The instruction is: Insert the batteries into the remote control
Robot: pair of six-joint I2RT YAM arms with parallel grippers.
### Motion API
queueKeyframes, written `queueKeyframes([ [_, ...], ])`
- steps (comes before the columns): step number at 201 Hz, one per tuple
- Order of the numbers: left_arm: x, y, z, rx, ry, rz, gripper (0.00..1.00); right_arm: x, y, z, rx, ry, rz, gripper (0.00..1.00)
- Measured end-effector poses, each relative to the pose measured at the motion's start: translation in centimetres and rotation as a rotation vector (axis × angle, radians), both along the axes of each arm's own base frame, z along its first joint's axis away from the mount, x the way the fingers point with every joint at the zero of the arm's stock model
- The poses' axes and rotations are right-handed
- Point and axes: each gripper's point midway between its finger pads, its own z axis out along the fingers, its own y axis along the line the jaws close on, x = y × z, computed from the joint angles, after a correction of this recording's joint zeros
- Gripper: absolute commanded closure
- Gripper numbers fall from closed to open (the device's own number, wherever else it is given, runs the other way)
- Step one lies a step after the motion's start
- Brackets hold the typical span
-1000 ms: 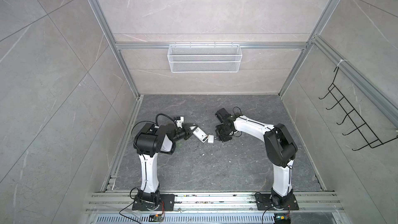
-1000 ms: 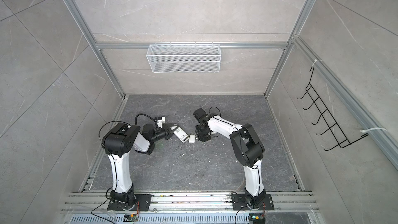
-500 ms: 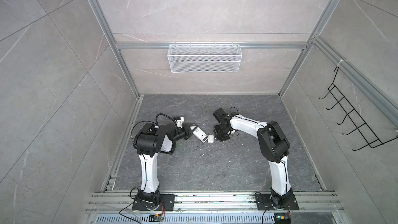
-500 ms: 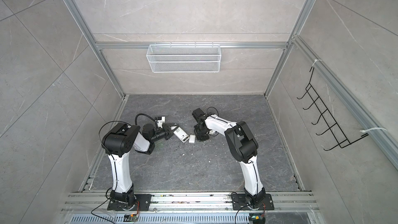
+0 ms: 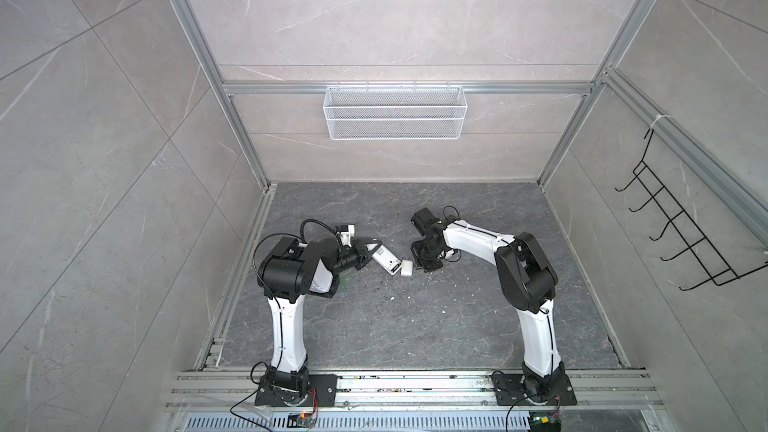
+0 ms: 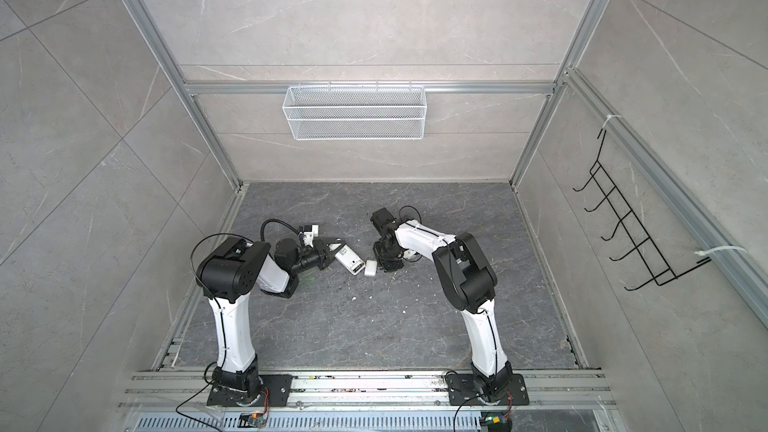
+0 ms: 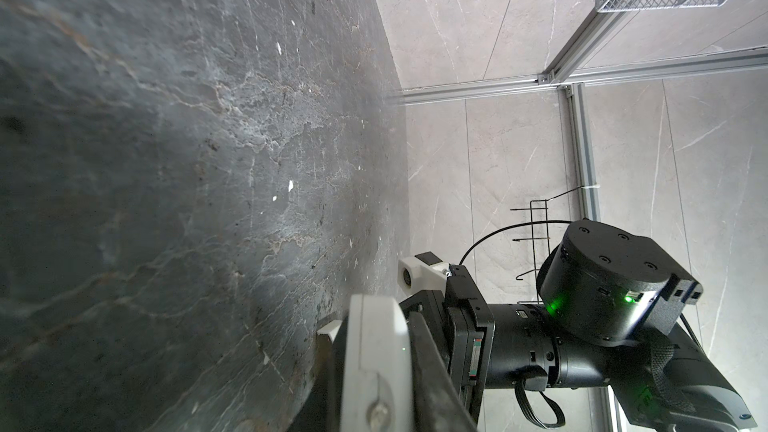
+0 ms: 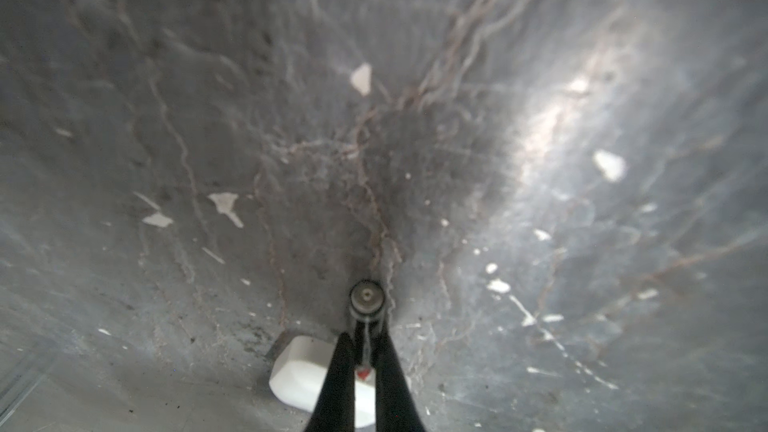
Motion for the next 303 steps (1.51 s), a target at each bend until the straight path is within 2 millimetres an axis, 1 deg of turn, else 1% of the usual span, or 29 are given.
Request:
queueKeyframes([
  [32,0.0,0.0,0.0,0.000,0.000,-0.001,0.91,-0.1,-0.2,0.0,0.009,-0.023,0.042,0.97],
  [54,0.0,0.0,0.0,-0.001,0.000,-0.003,0.91,-0.9,-1.2,0.1,-0.003,-0.027,0.085,0.97],
  [69,-0.1,0.0,0.0,-0.001,0.001,-0.004,0.91,-1.1,-1.7,0.2,-0.009,-0.032,0.114,0.97],
  [95,0.0,-0.1,0.0,-0.002,0.000,-0.007,0.91,-1.0,-1.9,1.3,0.011,-0.066,0.172,0.98],
  [130,0.3,-0.3,-0.8,0.000,0.011,-0.013,0.91,-0.8,-0.5,4.0,0.106,-0.134,0.237,0.98],
  [153,0.3,-0.5,-0.9,-0.002,0.014,-0.022,0.91,-1.0,0.3,5.0,0.153,-0.160,0.265,0.97],
  [174,0.3,-0.9,-0.7,-0.008,0.011,-0.038,0.91,-1.3,1.1,5.5,0.188,-0.172,0.289,0.97],
  [218,0.4,-1.3,-0.3,-0.018,0.006,-0.055,0.91,-2.0,3.5,6.4,0.269,-0.193,0.345,0.97],
  [244,0.4,-1.5,-0.7,-0.024,0.022,-0.067,0.91,-2.2,4.7,7.0,0.309,-0.204,0.370,0.96],
  [265,0.3,-1.5,-1.3,-0.023,0.041,-0.069,0.91,-2.1,5.8,7.5,0.359,-0.218,0.383,0.96],
  [303,0.2,-1.5,-1.5,-0.025,0.048,-0.070,0.91,-1.8,7.4,7.0,0.437,-0.203,0.382,0.96],
])
